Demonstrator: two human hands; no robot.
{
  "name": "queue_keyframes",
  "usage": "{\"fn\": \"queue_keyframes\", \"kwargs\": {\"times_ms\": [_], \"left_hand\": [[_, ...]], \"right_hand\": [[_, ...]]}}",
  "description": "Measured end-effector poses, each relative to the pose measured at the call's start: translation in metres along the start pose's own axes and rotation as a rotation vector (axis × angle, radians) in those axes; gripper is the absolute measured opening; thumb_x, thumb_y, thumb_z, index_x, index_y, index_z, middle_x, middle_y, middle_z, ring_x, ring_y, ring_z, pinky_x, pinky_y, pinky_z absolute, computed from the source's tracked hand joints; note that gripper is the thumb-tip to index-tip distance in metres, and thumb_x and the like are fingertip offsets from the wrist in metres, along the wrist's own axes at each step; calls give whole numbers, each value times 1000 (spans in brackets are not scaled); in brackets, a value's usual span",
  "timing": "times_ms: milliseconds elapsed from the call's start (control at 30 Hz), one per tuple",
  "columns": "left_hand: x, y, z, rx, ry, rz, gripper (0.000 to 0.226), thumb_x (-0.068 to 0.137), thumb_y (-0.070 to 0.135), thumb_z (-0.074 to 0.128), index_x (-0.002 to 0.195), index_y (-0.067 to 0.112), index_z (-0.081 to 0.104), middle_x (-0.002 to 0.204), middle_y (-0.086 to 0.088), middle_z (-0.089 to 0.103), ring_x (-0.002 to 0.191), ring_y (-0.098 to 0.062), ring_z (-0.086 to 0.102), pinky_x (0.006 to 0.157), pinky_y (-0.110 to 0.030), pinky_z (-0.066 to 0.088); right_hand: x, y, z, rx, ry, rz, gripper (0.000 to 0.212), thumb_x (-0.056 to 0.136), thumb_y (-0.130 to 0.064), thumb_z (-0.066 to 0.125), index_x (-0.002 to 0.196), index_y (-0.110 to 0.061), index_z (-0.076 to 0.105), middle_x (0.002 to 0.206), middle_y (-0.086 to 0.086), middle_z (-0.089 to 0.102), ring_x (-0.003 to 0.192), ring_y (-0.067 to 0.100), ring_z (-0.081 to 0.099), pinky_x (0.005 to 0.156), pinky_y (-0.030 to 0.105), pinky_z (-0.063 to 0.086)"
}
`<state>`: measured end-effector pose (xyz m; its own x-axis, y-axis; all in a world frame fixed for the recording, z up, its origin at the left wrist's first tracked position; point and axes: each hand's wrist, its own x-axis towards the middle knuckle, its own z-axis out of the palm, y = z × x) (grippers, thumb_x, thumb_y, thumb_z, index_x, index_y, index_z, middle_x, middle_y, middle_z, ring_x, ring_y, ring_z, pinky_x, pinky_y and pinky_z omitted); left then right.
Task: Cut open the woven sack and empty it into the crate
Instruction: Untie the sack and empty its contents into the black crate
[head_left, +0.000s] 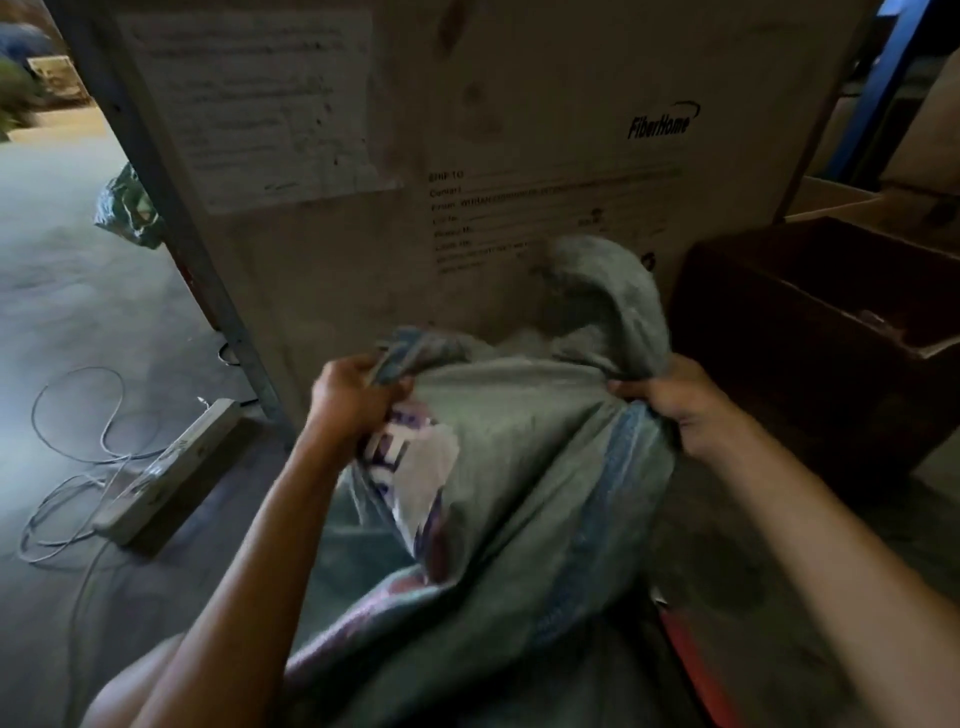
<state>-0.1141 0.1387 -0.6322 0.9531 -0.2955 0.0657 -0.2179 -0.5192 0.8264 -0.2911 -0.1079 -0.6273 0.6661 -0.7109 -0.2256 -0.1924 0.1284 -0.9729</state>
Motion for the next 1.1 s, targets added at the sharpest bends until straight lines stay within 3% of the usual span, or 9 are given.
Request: {"fn": "queue_keyframes", "kwargs": {"times_ms": [100,200,267,333,433,500,700,967,1100], "left_hand": [[12,-6,0,-72,154,-122,66,74,49,81,125,10,67,122,-14,70,106,-27,67,89,-27,54],[10,-3,13,-295,-47,-374,105,75,65,71,148,-2,37,151,-22,45,124,-31,57,101,-29,50],[2,-15,19,126,-92,-518,131,69,90,44,155,-2,10,163,-25,16,148,-40,24,120,-48,25],[-5,-29,23,466,-219,-511,136,61,100,23,153,0,25,159,-26,28,145,-40,32,119,-53,26],[-7,-37,41,528,-440,-426,93,84,77,43,137,1,55,143,-23,55,129,-34,54,108,-40,43],[0,-34,44,506,-291,-356,65,94,55,51,125,-2,57,134,-29,59,124,-40,56,99,-41,46],[-13,39,3,-106,-13,-143,35,99,46,48,98,11,47,77,8,57,72,-12,59,60,-32,45],[-121,200,-114,-216,-213,-175,25,103,10,45,127,16,52,117,2,66,105,9,59,100,-16,45],[-138,292,-196,-247,-328,-301,39,105,9,42,140,-6,46,119,-11,62,107,-16,57,99,-31,44]], "right_hand": [[14,14,-5,156,176,67,51,81,-2,78,130,-4,61,121,17,69,88,23,66,75,31,54],[23,23,15,187,-21,295,56,82,-47,76,128,-22,60,103,8,72,84,21,68,62,28,53],[30,34,20,42,-201,391,62,69,-67,75,119,-34,58,98,5,72,88,21,67,67,30,55],[38,54,26,-21,-316,488,72,54,-57,88,113,-20,65,102,10,76,92,25,72,78,35,59],[45,79,44,75,-315,570,63,62,-24,88,118,-2,67,102,15,77,84,26,74,63,31,60],[46,84,51,190,-201,583,52,79,-15,80,125,0,63,106,17,74,86,27,71,58,30,59],[-10,12,52,442,-125,508,55,85,-50,67,131,-19,64,119,6,74,108,26,70,90,40,57],[-202,-183,67,341,157,410,42,73,-54,74,112,-37,74,128,-12,69,123,9,62,111,42,44],[-295,-286,32,254,263,502,64,64,-78,72,119,-47,67,136,-15,62,131,11,55,115,47,37]]}}
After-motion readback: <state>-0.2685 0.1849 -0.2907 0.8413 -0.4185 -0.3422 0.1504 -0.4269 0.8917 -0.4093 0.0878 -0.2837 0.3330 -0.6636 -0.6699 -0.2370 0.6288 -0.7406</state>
